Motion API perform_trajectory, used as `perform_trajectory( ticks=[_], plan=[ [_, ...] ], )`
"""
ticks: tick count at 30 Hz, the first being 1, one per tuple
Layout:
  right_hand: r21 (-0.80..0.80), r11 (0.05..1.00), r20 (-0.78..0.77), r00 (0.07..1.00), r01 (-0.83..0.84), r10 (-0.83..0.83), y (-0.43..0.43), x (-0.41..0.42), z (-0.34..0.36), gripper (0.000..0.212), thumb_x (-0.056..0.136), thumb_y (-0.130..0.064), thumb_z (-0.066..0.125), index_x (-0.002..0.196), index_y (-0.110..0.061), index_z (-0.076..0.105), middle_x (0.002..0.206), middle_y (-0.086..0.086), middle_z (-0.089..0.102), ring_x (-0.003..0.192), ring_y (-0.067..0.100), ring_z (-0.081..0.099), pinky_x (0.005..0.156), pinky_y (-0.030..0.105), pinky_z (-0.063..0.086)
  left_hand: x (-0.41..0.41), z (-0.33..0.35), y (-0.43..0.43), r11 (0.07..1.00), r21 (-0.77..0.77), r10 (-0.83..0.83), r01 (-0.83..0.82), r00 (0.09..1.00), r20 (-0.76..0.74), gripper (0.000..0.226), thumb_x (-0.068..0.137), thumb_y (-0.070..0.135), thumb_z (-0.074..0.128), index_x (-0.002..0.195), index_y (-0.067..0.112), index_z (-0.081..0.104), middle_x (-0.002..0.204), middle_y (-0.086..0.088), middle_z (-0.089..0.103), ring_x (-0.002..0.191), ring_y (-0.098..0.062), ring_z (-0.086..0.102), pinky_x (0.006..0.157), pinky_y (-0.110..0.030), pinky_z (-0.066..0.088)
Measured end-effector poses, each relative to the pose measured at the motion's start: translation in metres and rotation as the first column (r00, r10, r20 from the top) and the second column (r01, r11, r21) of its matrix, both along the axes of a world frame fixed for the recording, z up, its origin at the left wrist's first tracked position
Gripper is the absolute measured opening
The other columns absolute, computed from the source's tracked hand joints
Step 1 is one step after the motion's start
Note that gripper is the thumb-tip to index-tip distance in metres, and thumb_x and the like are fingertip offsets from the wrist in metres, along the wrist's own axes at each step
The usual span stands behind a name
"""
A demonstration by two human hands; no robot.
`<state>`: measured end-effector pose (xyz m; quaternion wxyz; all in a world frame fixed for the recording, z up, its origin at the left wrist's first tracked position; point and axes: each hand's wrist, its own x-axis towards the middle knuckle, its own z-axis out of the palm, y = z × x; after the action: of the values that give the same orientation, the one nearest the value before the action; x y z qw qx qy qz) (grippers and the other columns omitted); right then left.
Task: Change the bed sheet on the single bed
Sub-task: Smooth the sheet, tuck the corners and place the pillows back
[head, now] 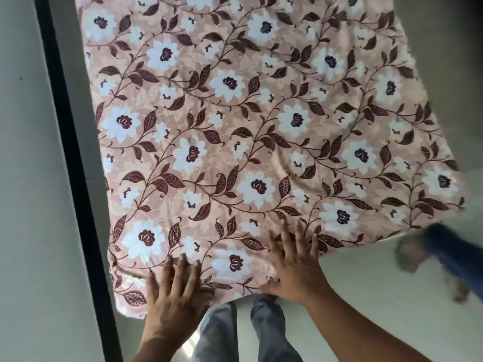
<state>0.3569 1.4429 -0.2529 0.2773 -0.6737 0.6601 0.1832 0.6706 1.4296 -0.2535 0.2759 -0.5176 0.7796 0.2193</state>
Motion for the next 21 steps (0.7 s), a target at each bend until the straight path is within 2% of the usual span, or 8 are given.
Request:
perform_trajectory(
  ticks=[3,5,8,10,11,15,18,21],
  plan=[
    [-0.098,0.993,0.042,0.997,0.070,-0.066,-0.013,-0.015,0.012,0.095,0.088,-0.086,0.024,0.158,-0.021,0.030,0.165,0.018,0.024,0.149,0.045,0.028,0.110,0.065,0.035,-0.029,0.023,-0.029,0.990,-0.015,0.143,-0.143,0.989,-0.025,0.085,0.090,0.076,0.014,0.131,0.019,0.062,0.130,-0.013,0.059,0.119,-0.039,0.054,0.096,-0.064,0.042],
    [-0.139,0.978,-0.001,0.987,0.156,-0.158,-0.026,-0.041,0.015,0.087,0.094,-0.078,0.023,0.156,-0.017,0.035,0.163,0.018,0.030,0.147,0.042,0.034,0.111,0.060,0.039,-0.064,0.031,-0.055,0.986,-0.019,0.162,-0.164,0.983,-0.091,0.077,0.092,0.075,0.017,0.134,0.023,0.054,0.128,-0.011,0.058,0.118,-0.038,0.056,0.094,-0.060,0.046],
    [-0.071,0.964,-0.069,0.963,0.256,-0.261,-0.034,-0.095,0.005,0.091,0.088,-0.078,0.020,0.161,-0.024,0.017,0.168,0.015,0.011,0.153,0.044,0.017,0.115,0.066,0.027,-0.120,0.022,-0.090,0.998,-0.028,0.060,-0.064,0.991,-0.118,0.091,0.083,0.081,0.017,0.159,0.033,0.011,0.167,-0.009,0.011,0.153,-0.038,0.010,0.114,-0.065,0.019],
    [-0.019,0.966,-0.100,0.960,0.260,-0.260,-0.024,-0.128,-0.009,0.097,0.081,-0.084,0.016,0.161,-0.032,0.001,0.169,0.012,-0.009,0.154,0.045,0.000,0.115,0.071,0.017,-0.150,0.002,-0.101,1.000,-0.001,-0.028,0.029,0.991,-0.133,0.101,0.073,0.089,0.013,0.155,0.039,-0.019,0.163,-0.002,-0.029,0.149,-0.035,-0.025,0.112,-0.069,0.001],
    [-0.015,0.958,-0.106,0.952,0.287,-0.287,-0.013,-0.139,-0.014,0.101,0.078,-0.088,0.015,0.161,-0.034,-0.002,0.168,0.013,-0.015,0.153,0.047,-0.006,0.116,0.072,0.012,-0.159,-0.005,-0.102,0.997,-0.004,-0.079,0.079,0.990,-0.119,0.105,0.070,0.092,0.017,0.153,0.041,-0.023,0.161,-0.002,-0.035,0.147,-0.037,-0.031,0.108,-0.074,0.001],
    [0.022,0.894,-0.129,0.888,0.447,-0.441,0.015,-0.157,-0.014,0.116,0.066,-0.094,0.005,0.157,-0.028,-0.022,0.161,0.018,-0.034,0.149,0.047,-0.025,0.115,0.070,0.005,-0.173,-0.014,-0.088,0.992,0.062,-0.110,0.111,0.994,-0.015,0.115,0.066,0.095,0.025,0.158,0.035,-0.009,0.166,-0.013,-0.016,0.148,-0.050,-0.015,0.092,-0.086,0.015],
    [-0.012,0.738,-0.137,0.730,0.675,-0.670,0.004,-0.157,0.000,0.112,0.083,-0.088,0.018,0.160,-0.011,-0.008,0.166,0.026,-0.011,0.153,0.049,-0.005,0.116,0.069,0.011,-0.190,-0.001,-0.093,0.992,0.114,-0.059,0.050,0.995,0.076,0.121,0.072,0.092,0.038,0.155,0.029,-0.024,0.160,-0.015,-0.033,0.146,-0.051,-0.023,0.106,-0.075,0.024],
    [-0.077,0.578,-0.131,0.566,0.813,-0.814,-0.021,-0.173,0.014,0.091,0.099,-0.068,0.028,0.160,-0.006,0.003,0.168,0.022,0.005,0.153,0.046,0.006,0.118,0.067,0.015,-0.229,0.008,-0.109,0.994,0.105,-0.021,0.016,0.999,0.038,0.120,0.079,0.076,0.058,0.159,0.017,-0.008,0.164,-0.020,-0.010,0.151,-0.045,-0.001,0.116,-0.060,0.031]
  ],
)
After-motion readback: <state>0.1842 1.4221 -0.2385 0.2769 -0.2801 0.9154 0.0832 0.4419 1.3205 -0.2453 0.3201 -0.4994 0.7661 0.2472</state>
